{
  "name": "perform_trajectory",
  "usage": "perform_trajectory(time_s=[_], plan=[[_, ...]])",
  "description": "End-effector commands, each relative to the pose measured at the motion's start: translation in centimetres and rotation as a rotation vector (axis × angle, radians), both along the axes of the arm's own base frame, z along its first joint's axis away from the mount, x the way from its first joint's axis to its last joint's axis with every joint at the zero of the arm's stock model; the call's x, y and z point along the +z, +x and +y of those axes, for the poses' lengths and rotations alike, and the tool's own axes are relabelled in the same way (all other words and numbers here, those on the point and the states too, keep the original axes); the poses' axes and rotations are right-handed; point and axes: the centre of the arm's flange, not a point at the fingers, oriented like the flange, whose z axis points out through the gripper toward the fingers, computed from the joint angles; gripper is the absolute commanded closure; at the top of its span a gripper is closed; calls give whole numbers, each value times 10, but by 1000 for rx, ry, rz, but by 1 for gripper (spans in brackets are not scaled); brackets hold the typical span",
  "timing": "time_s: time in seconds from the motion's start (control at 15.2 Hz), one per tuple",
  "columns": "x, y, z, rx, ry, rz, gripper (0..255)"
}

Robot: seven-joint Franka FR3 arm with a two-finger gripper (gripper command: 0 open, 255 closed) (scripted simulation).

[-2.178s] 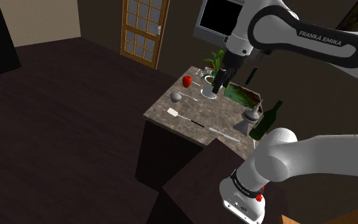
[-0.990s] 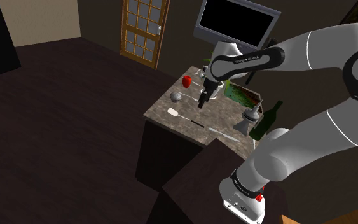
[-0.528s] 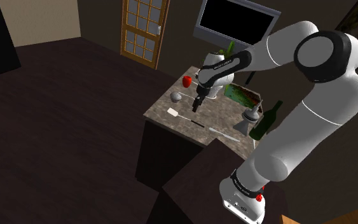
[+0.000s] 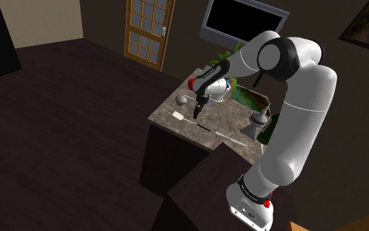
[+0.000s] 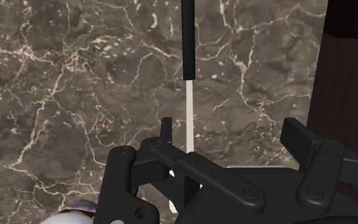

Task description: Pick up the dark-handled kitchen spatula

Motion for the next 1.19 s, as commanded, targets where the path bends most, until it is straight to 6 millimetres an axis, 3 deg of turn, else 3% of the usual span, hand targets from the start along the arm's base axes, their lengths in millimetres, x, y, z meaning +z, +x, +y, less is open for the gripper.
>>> perform_trajectory(time_s=[0.0, 0.13, 0.73, 0.79, 1.12], plan=[[-23, 12, -9, 19, 2, 3, 0], [-41, 22, -17, 34, 4, 6, 0], [-81, 22, -17, 34, 4, 6, 0], [-81, 21, -17, 34, 4, 6, 255], [-81, 21, -17, 34, 4, 6, 255]])
